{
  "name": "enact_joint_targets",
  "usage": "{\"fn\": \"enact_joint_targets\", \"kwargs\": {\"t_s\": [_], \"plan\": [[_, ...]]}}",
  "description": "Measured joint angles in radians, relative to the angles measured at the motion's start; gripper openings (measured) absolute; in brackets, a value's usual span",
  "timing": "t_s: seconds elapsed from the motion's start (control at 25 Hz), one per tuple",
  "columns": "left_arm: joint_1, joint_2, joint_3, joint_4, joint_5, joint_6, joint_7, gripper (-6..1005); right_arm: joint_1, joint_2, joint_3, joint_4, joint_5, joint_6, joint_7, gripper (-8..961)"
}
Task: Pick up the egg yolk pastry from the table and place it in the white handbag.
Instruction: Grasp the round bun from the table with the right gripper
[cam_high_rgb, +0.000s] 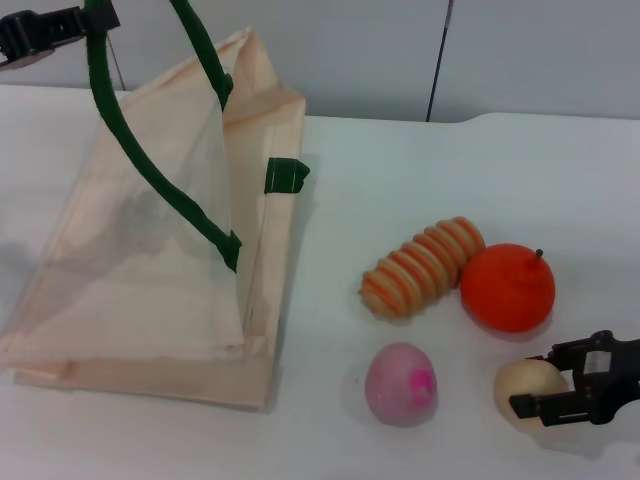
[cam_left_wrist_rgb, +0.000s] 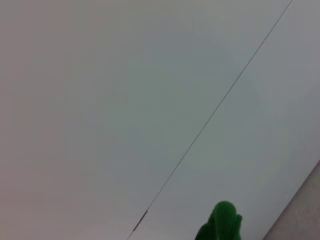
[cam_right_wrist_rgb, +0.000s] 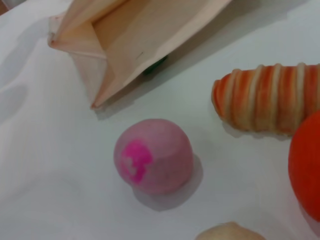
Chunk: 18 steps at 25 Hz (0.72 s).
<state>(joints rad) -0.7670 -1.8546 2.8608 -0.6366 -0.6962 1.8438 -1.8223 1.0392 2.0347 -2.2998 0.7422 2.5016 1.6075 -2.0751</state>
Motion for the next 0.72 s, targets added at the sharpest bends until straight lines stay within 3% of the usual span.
{"fn": "enact_joint_targets", "kwargs": {"t_s": [0.72], "plan": [[0.000,0.000,0.000,0.000,0.000,0.000,0.000,189,0.007,-0.002,0.002,0.022,0.005,0.000,0.004,609]]}}
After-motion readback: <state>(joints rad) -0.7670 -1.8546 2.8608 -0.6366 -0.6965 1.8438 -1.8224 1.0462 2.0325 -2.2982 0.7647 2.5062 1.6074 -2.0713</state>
